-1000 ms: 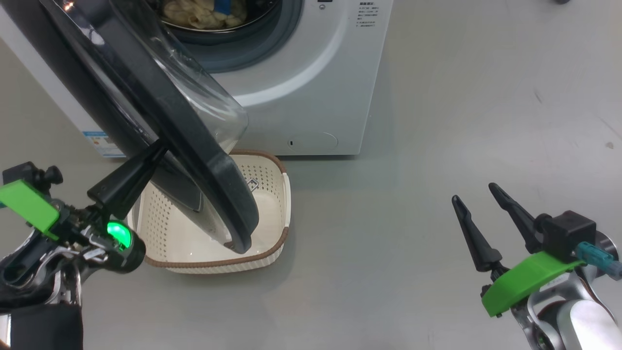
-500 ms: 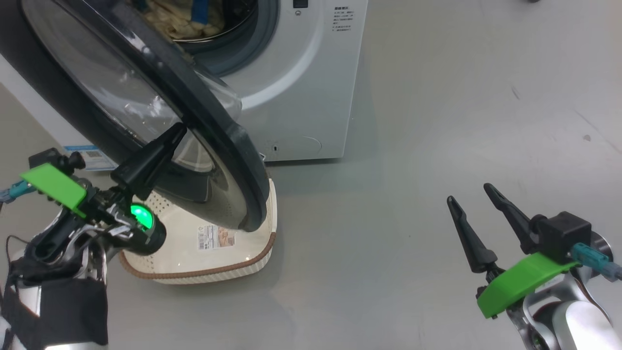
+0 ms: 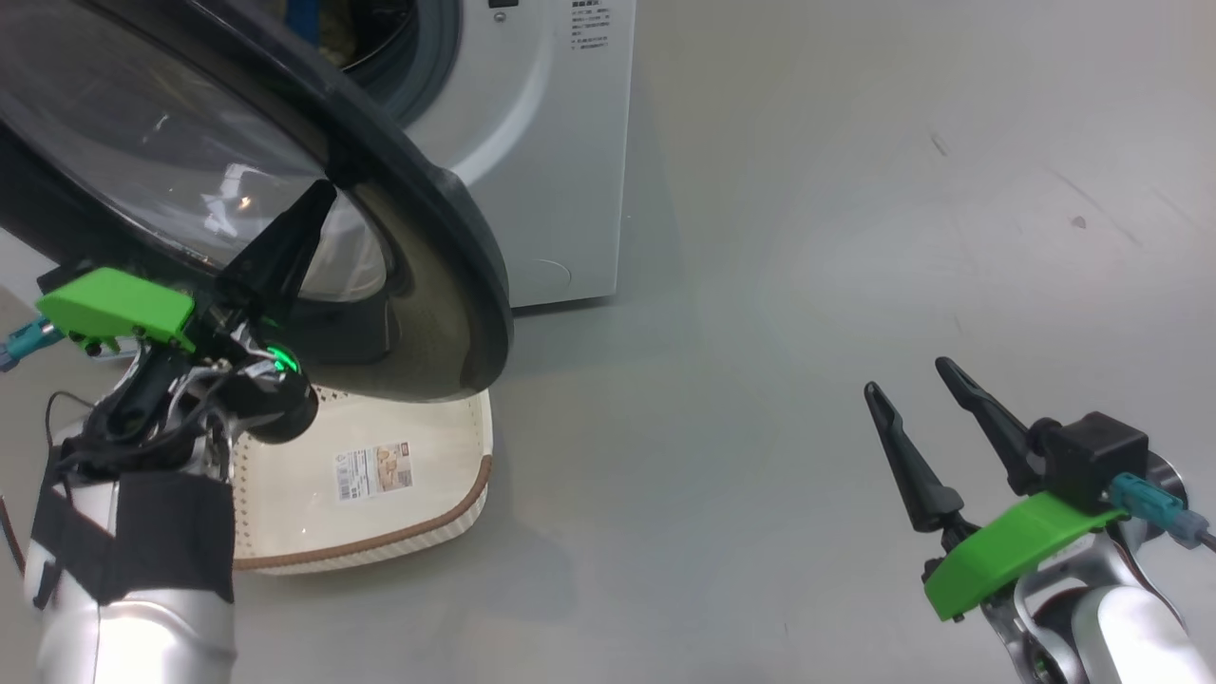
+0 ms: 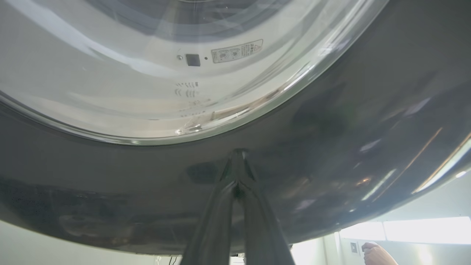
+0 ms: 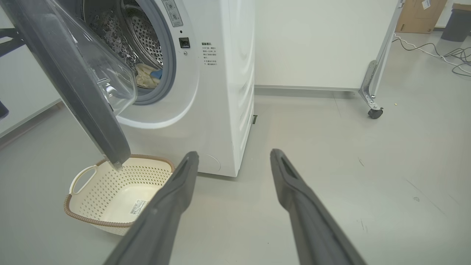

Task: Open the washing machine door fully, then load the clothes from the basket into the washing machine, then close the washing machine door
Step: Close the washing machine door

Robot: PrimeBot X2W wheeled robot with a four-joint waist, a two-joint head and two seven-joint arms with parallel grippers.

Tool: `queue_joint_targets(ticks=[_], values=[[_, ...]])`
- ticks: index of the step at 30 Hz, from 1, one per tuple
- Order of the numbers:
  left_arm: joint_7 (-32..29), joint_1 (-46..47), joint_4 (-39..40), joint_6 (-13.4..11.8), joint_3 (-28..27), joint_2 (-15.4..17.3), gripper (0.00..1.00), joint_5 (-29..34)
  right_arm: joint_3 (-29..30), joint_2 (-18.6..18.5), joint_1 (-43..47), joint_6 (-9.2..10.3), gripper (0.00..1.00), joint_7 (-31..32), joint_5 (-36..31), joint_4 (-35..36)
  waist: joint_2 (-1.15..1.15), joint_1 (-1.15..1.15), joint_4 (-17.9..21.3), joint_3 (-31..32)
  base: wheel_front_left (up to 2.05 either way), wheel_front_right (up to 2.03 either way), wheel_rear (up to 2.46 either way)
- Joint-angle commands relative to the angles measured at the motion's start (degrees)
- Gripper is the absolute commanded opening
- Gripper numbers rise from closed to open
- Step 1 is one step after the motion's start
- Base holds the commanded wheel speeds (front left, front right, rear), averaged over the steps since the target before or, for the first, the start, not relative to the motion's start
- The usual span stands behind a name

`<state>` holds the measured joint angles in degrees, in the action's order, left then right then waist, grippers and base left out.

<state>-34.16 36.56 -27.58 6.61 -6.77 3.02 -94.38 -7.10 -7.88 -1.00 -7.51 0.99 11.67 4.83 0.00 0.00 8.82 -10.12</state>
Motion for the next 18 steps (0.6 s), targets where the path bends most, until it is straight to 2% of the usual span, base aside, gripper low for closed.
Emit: queue_joint_targets(ticks=[1,13,18], values=[[0.9,3.3,1.2,0.7,-1.2,1.1,0.0,0.9,-0.9,-0.2,-2.5,0.02,1.0,-0.4,0.4,1.9,0.0,0.0,0.7,-0.4,0.0,0.0,0.0],[14.6,8.4,-3.8,0.9,-1.9,0.4,0.0,6.4,-1.6,0.2,-3.4,0.02,1.0,-1.4,0.6,0.8,0.0,0.0,4.1,-0.8,0.0,0.0,0.0],[18.0,8.8,-5.0,0.9,-1.7,0.3,0.0,7.0,-1.7,0.2,-3.3,0.02,1.0,-1.7,0.7,0.4,0.0,0.0,4.5,-0.5,0.0,0.0,0.0]])
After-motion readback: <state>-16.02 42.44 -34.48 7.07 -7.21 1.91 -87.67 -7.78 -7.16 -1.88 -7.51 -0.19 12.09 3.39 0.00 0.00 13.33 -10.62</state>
